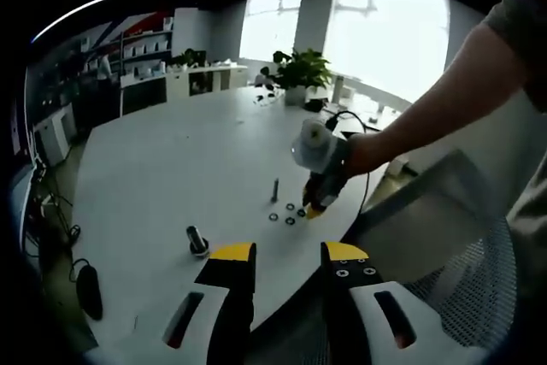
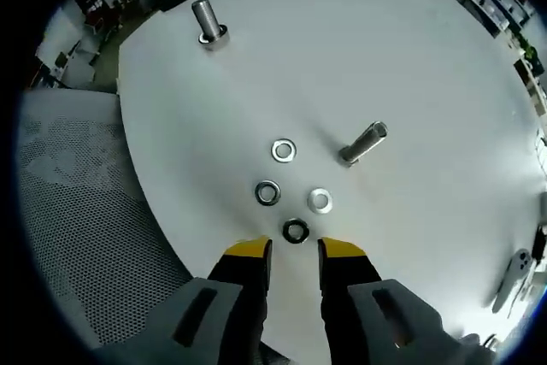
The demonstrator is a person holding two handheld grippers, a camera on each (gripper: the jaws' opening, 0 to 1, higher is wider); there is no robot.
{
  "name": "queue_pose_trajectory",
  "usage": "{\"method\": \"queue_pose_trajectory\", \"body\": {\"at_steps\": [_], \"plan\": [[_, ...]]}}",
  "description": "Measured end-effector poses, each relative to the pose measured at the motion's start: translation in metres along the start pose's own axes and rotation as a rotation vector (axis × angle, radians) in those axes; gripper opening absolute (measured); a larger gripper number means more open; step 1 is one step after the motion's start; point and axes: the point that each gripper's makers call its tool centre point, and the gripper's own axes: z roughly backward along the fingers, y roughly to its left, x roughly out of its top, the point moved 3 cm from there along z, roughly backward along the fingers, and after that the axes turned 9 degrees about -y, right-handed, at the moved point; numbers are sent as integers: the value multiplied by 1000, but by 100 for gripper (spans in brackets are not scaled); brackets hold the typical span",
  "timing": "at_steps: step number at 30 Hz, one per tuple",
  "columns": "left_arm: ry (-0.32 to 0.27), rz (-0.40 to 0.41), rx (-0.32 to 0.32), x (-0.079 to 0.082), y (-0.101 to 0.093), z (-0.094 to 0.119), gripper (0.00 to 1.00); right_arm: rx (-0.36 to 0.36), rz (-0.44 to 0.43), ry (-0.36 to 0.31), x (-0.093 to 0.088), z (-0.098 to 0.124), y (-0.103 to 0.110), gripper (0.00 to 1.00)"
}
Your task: Place the washer onto the threaded stud by aligning its center hole with the stud, sliding it down to the base, and recovering from edge contact or off-axis alignment until the washer reaches the visible bottom stop.
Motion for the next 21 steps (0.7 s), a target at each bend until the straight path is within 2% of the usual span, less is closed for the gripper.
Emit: {"method": "queue_pose_trajectory", "body": {"at_steps": [7,11,14,21], "plan": [[1,1,4,0,1,0,28,-17,38,12,0,0,-3,20],[-1,3,4,0,0,0,28,-33,10,15,1,-1,-3,20],[3,4,1,-1,0,-1,28,-25,33,22,2,-1,-2,21],[5,-2,-3,-1,-1,-1,28,-23,70,92,6,-4,0,23]]}}
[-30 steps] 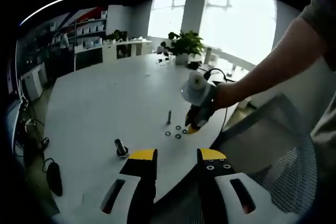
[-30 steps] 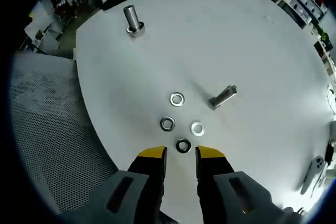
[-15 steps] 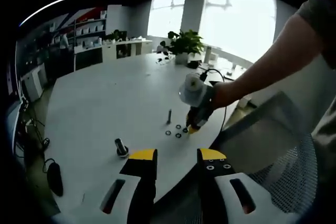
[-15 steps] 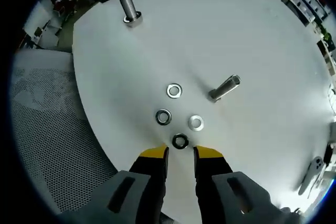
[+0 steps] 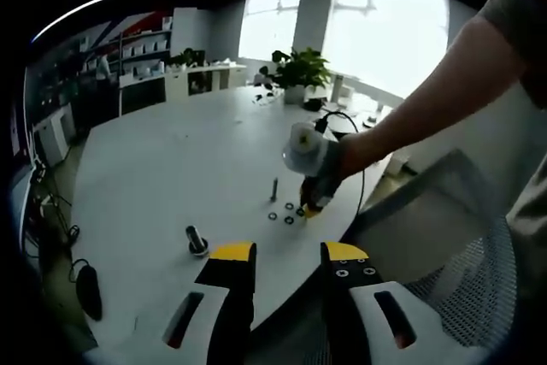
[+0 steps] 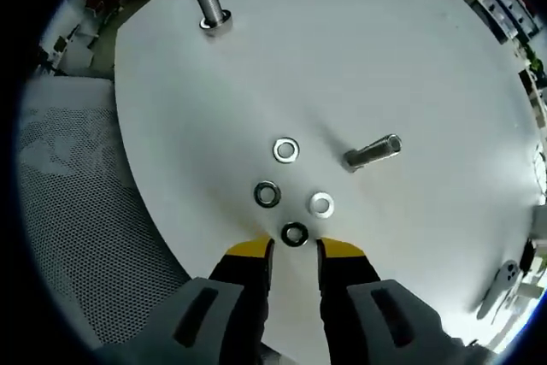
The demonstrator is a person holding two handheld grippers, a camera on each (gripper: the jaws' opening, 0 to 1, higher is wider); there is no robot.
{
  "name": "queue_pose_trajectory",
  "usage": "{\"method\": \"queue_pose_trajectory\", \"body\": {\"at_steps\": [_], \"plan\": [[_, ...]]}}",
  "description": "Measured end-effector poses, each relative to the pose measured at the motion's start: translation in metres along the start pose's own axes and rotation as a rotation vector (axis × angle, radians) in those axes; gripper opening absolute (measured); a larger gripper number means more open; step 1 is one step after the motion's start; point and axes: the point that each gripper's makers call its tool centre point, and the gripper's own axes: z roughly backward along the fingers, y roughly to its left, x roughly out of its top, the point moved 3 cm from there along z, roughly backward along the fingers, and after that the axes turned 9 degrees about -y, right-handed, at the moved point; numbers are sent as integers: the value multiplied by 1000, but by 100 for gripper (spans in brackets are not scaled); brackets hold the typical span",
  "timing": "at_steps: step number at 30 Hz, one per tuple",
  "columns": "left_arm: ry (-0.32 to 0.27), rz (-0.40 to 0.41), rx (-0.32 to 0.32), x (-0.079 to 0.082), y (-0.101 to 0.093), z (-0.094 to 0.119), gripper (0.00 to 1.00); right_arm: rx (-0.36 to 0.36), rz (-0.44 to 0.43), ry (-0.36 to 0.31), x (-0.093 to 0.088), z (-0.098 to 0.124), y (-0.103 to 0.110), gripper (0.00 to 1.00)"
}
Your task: Place the washer onto the threaded stud by aligning its center hole with the stud, sliding it down to the base, and recovering from edge contact or off-axis alignment until the washer reaches the visible bottom stop.
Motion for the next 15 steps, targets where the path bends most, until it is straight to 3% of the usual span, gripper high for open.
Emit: {"method": "queue_pose_trajectory", "body": {"at_steps": [8,15], "plan": [[2,3,2,-1,0,1,28,3,67,48,3,0,5,20],[2,2,2,0,0,1,28,2,25,50,3,0,2,18]]}}
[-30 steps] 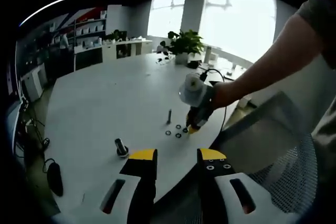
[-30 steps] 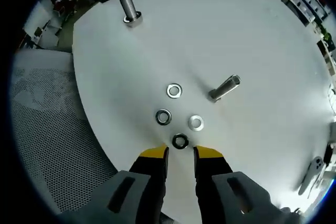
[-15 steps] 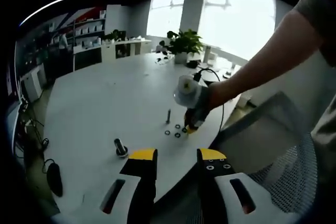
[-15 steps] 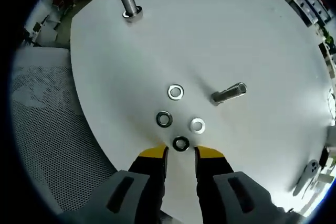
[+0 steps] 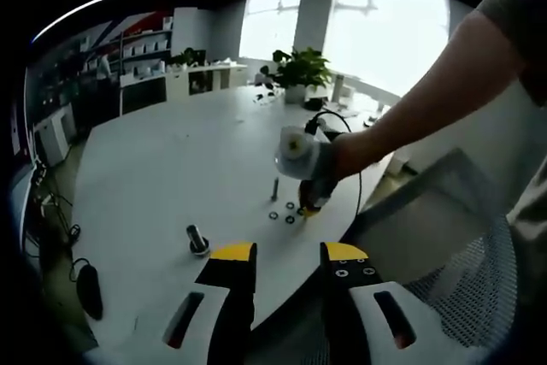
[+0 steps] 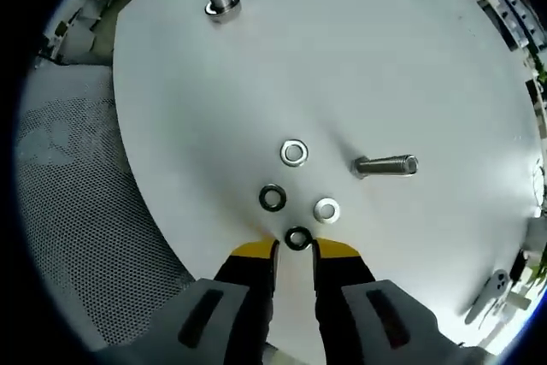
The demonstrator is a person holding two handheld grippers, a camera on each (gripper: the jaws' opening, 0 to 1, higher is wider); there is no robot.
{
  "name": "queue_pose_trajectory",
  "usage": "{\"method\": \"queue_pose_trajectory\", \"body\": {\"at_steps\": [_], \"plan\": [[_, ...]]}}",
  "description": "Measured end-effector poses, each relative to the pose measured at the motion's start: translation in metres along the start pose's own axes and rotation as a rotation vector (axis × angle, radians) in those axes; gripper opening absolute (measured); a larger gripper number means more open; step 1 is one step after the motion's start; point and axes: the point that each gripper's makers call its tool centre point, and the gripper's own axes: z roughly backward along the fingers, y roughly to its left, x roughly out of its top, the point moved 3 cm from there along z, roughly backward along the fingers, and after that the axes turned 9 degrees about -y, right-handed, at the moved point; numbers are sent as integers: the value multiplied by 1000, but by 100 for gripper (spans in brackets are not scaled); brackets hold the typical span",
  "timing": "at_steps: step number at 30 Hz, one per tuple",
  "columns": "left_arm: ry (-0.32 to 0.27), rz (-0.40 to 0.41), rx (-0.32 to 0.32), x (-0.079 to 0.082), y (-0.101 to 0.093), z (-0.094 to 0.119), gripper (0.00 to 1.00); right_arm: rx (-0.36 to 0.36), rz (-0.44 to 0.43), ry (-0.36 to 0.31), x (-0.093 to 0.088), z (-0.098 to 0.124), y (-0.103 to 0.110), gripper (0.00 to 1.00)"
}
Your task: Place the washer onto the threaded stud by aligning its center hole with the stud, sliding it down to the base, and recovering from edge contact or off-axis alignment until the washer reaches the visible bottom stop.
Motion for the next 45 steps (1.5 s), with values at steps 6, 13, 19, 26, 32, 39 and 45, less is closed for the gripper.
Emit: {"method": "queue_pose_trajectory", "body": {"at_steps": [6,13,19,26,32,39,45], "plan": [[6,-4,-4,-1,0,0,27,-5,-78,-31,0,-1,-3,17],[1,-8,7,0,2,1,27,-18,-66,-1,3,-2,-1,17],[-4,0,12,0,3,1,27,-33,-53,16,2,-2,-1,16],[-1,-11,13,1,3,1,27,-81,-72,62,4,-3,2,16],[-9,2,16,2,4,2,27,-105,-1,99,10,-2,4,15],[-9,4,16,1,5,2,27,-90,-71,79,8,-1,1,15],[-12,7,-4,2,2,2,27,-101,-102,26,5,-1,3,15]]}}
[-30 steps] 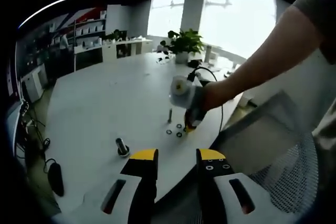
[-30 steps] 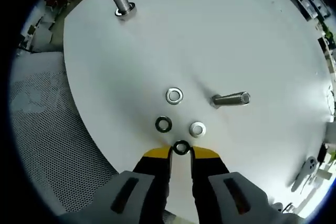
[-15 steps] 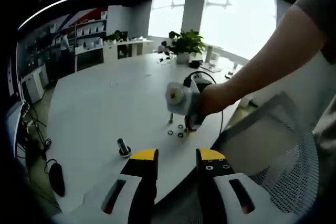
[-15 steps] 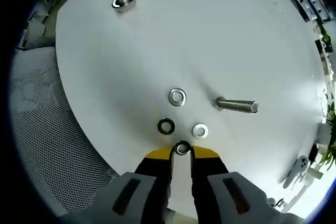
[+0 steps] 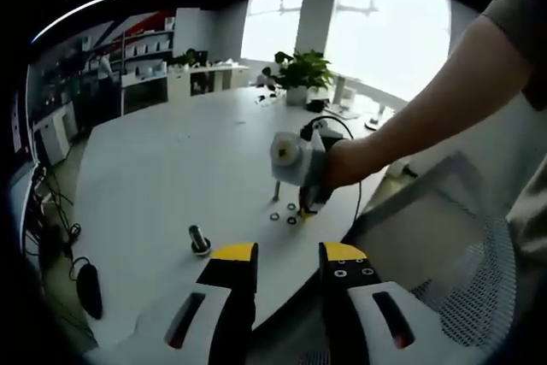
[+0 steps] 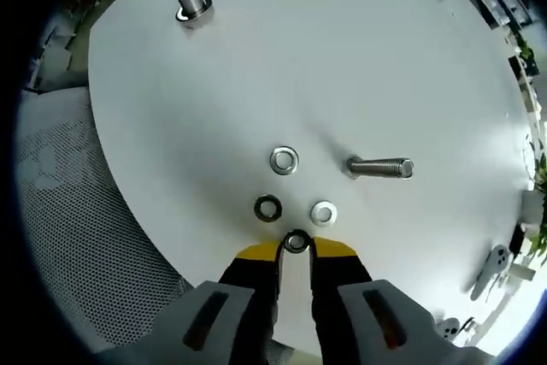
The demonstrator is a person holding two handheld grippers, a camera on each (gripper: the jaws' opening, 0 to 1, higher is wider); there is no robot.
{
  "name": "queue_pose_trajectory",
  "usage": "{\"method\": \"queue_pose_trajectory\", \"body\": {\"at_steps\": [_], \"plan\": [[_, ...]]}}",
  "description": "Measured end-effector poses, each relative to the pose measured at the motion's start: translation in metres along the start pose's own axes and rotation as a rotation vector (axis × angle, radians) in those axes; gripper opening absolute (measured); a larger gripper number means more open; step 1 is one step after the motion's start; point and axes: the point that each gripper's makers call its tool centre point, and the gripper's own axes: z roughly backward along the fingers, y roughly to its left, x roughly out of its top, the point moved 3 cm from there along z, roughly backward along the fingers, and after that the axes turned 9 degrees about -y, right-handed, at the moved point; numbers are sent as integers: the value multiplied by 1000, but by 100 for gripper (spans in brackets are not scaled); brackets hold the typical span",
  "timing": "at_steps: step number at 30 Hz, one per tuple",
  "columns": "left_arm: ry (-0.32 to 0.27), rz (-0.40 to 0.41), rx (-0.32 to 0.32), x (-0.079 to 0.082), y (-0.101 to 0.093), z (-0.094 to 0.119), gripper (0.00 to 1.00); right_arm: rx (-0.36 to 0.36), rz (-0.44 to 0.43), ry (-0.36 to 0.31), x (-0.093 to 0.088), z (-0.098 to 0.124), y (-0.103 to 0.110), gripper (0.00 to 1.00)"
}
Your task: Place the washer onto the threaded stud by aligning its center hole with the stud, sliding it down to the base, and recovering from edge contact or off-axis alignment until the washer reaches the visible bottom stop.
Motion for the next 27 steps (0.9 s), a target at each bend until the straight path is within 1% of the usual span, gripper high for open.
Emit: {"method": "queue_pose_trajectory", "body": {"at_steps": [2,4,8,9,11,13,15,19,22,24,27], "plan": [[-4,-12,-1,1,0,0,27,4,-12,-9,-1,0,-1,15],[-6,-3,-5,1,-1,0,27,9,-25,-18,-1,0,-1,15],[-5,-14,-3,1,-1,0,27,15,-39,-29,-1,-1,-2,15],[-7,-12,-2,2,-1,0,27,12,-40,-39,-1,-2,-2,15],[-7,-16,1,2,0,0,27,0,-8,-59,-2,-1,0,15],[-6,-14,-1,2,0,0,27,-4,-17,-77,-3,-1,0,15],[-6,-19,-2,2,0,-1,27,5,-58,-102,-4,-1,-3,15],[-2,-21,2,1,0,-1,27,11,-67,-142,-5,0,-4,14],[-7,-9,-3,2,0,-1,27,10,-70,-152,-5,0,-4,14],[-6,-9,-4,1,0,0,27,26,-84,-143,-5,0,-2,13],[-5,-7,-10,1,-1,0,27,28,-68,-155,-3,5,2,13]]}}
